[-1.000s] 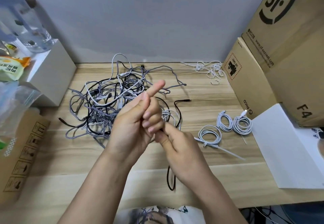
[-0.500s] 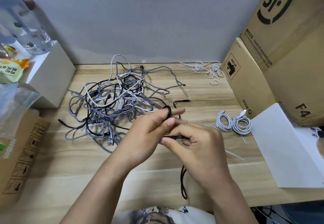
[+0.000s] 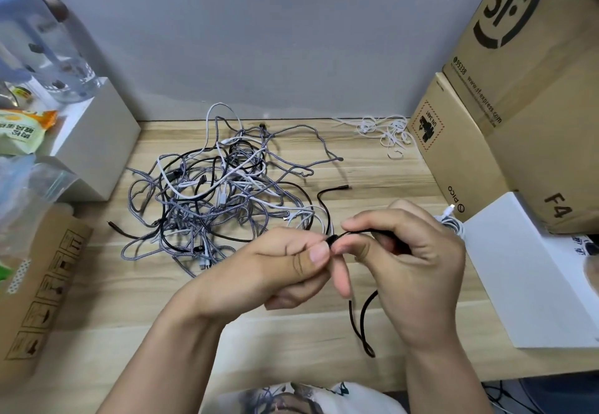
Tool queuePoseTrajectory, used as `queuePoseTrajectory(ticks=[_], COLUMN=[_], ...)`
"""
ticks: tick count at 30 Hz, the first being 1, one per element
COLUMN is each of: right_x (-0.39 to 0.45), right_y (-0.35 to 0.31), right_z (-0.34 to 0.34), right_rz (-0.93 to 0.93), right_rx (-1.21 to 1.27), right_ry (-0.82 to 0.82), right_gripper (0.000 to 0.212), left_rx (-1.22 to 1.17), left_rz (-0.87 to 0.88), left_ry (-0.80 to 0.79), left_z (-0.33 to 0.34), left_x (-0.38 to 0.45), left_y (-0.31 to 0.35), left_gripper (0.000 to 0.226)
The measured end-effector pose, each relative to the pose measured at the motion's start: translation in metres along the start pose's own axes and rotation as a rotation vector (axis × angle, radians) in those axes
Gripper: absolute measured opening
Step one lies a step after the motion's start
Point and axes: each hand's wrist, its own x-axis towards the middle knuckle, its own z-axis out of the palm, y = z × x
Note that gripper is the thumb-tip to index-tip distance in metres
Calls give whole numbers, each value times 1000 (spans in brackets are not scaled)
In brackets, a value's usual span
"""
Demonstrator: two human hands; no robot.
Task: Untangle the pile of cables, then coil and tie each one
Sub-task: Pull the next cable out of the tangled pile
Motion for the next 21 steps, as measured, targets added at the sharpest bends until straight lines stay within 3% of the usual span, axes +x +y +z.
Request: queuePoseTrajectory(ticks=[2,6,11,16,21], right_x=[2,3,2,-18,-21], right_y=[1,2,-4,5,6], right_z=[3,17,27,35,28], right_rz=[37,317,608,502,314], right_rx=[57,343,490,29,-170], right_ry=[-67,-258,-346,-633,-486], right_gripper=[15,15,28,29,24], left_rx=[-134,-305,-303,-310,-84], left_rz=[66,204,306,396,243], left_ry=[-56,-20,123,384,481], left_z=[2,8,16,12,-2], left_x=[0,6,14,16,12], left_y=[3,6,3,5,2], left_gripper=[25,18,36,35,39])
